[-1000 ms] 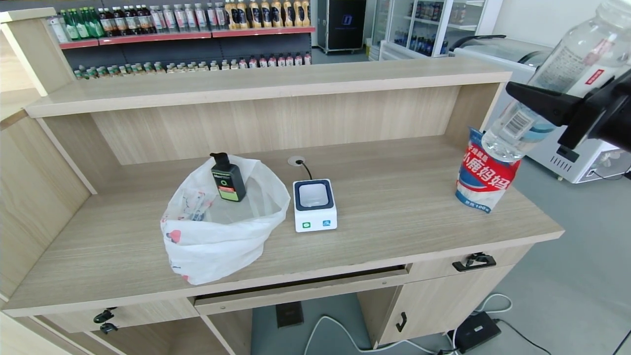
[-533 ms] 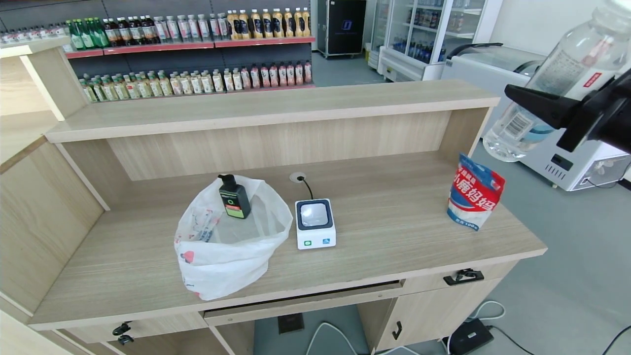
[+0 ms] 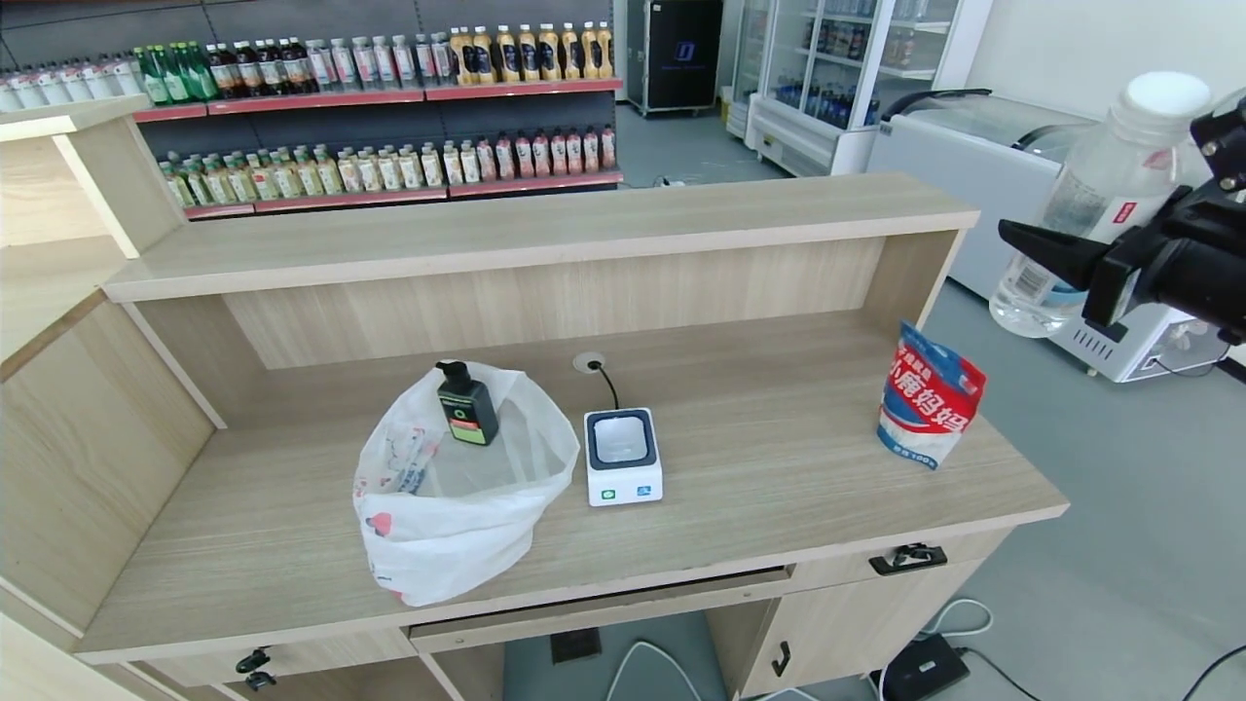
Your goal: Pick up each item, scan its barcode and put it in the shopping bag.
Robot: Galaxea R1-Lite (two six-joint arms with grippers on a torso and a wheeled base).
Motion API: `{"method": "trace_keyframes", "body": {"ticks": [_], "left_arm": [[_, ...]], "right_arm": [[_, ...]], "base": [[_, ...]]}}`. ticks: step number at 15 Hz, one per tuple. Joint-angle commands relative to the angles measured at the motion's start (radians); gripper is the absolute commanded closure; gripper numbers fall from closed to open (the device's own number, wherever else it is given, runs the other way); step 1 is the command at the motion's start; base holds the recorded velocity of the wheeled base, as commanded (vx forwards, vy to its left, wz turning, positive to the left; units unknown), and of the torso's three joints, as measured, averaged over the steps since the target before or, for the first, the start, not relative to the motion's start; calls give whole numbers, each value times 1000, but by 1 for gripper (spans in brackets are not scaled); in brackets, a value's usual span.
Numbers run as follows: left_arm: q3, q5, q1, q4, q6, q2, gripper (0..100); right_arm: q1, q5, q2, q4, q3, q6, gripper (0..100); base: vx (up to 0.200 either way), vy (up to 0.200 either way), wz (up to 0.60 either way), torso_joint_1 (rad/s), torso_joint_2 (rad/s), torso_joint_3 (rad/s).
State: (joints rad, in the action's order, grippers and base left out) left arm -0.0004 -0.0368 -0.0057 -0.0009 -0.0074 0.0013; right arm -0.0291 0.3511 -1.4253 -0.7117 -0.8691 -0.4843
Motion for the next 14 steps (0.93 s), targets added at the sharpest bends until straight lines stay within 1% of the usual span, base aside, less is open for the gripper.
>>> {"method": "trace_keyframes", "body": {"ticks": [1,5,6,8,10,11,13,14], "left_arm": [[0,0,0,-1,0,0,0],[0,0,0,-1,0,0,0],[0,0,0,1,0,0,0],[0,0,0,-1,0,0,0],[0,0,0,-1,0,0,0],[0,0,0,-1,0,0,0],[0,0,0,-1,0,0,0],[0,0,0,1,0,0,0]], "right_arm": [[-3,-1,-7,1,-5,-2,100],[-26,-3,-40,1,-11,-62,100],[-26,17,-67,5,-11,-76,100],[-17,86,-112,15,-1,-120,100],[6,140,-172,-20,2,-277,100],[12,157,-187,-26,4,-307,100],[21,266,-268,-32,-10,-390,100],[21,298,-297,-38,-22,-412,100]], "base": [[0,0,600,7,-2,7],[0,0,600,8,0,2],[0,0,600,2,7,2],[0,0,0,0,0,0],[0,0,0,0,0,0],[0,0,0,0,0,0],[0,0,0,0,0,0],[0,0,0,0,0,0]]}}
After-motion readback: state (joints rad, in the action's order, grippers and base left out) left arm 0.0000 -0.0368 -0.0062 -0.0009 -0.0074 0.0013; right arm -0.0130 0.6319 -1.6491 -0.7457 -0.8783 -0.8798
